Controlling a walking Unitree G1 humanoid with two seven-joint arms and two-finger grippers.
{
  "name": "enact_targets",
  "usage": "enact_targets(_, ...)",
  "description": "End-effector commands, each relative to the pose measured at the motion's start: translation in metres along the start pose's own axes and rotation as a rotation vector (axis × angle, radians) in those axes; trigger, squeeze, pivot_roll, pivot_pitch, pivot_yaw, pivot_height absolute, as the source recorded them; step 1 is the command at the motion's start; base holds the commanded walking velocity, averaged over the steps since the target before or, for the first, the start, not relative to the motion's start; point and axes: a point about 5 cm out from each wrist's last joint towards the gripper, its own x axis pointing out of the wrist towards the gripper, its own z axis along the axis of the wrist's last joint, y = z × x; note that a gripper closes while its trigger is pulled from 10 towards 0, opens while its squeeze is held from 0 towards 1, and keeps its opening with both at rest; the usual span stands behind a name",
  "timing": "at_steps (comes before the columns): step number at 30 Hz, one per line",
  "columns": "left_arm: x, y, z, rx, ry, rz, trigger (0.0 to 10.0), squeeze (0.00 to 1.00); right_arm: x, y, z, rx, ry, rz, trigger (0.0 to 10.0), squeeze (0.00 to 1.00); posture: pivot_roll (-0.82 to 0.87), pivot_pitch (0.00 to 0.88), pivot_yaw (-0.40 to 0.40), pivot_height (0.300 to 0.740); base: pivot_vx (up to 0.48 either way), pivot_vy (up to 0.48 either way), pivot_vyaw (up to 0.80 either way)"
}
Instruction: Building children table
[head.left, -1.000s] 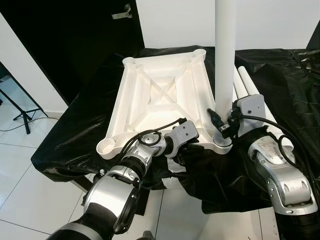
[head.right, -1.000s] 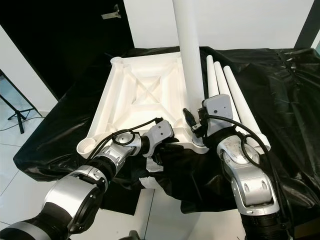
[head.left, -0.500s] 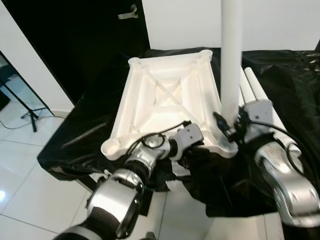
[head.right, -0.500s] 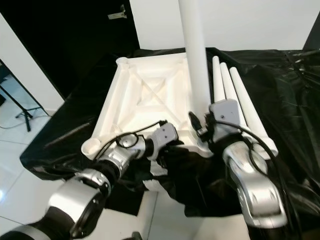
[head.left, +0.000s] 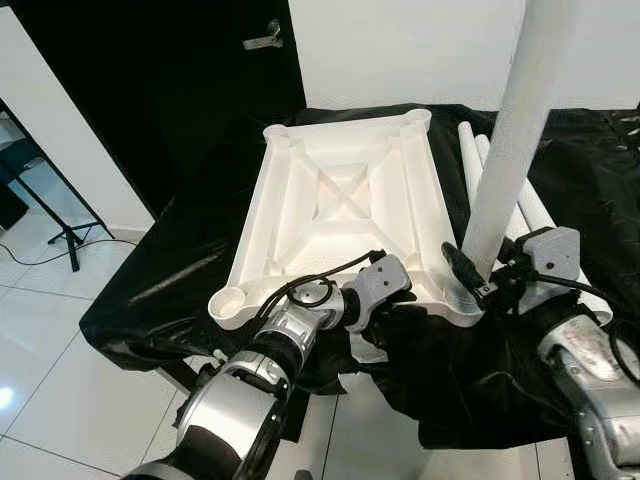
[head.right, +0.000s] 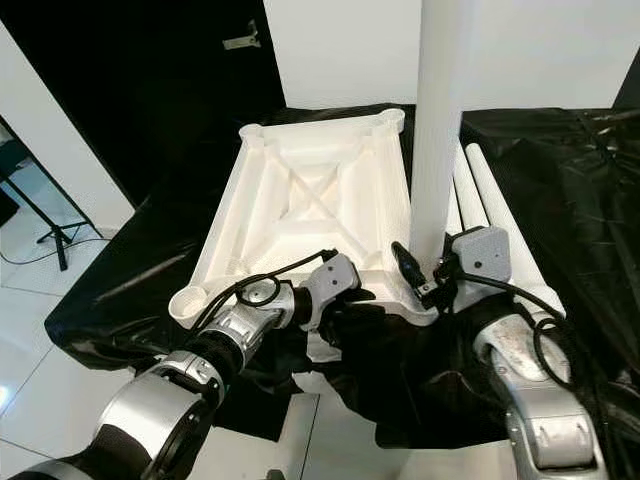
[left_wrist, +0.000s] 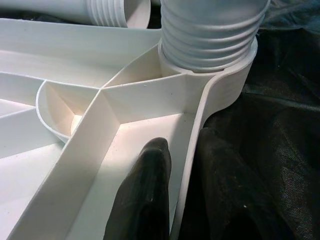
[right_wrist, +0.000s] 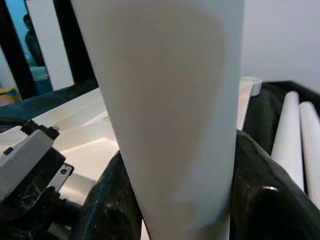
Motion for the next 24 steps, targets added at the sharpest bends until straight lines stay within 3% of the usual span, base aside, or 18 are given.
enact_targets(1,0.000,-0.027,-0.014,-0.089,-0.012,-0.325,10.0,0.00,-0.003,0.006,-0.026,0.126,0.165,0.080,10.0,0.00,0.02,0.000,0.091,0.740,0.000,0.000,0.00)
enact_targets(11,0.002,-0.027,-0.011,-0.091,-0.024,-0.313,10.0,0.00,-0.002,0.003,-0.030,0.142,0.247,0.213,10.0,0.00,0.04,0.000,0.075,0.740,0.000,0.000,0.00)
enact_targets(14,0.000,-0.026,-0.012,-0.095,-0.023,-0.301,10.0,0.00,-0.006,0.007,-0.033,0.204,0.280,0.277,10.0,0.00,0.05,0.000,0.067,0.740,0.000,0.000,0.00)
enact_targets(18,-0.001,-0.026,-0.012,-0.099,-0.023,-0.297,10.0,0.00,-0.007,0.009,-0.035,0.256,0.302,0.285,10.0,0.00,0.05,0.000,0.063,0.740,0.000,0.000,0.00)
enact_targets(19,-0.001,-0.026,-0.013,-0.101,-0.023,-0.295,10.0,0.00,-0.009,0.011,-0.037,0.306,0.326,0.282,10.0,0.00,0.05,0.000,0.059,0.740,0.000,0.000,0.00)
enact_targets(21,-0.001,-0.026,-0.013,-0.101,-0.023,-0.295,10.0,0.00,-0.009,0.011,-0.037,0.306,0.326,0.282,10.0,0.00,0.05,0.000,0.059,0.740,0.000,0.000,0.00)
enact_targets(24,0.000,-0.027,-0.014,-0.109,-0.027,-0.291,10.0,0.00,-0.010,0.018,-0.038,0.411,0.357,0.289,10.0,0.00,0.05,0.000,0.052,0.740,0.000,0.000,0.00)
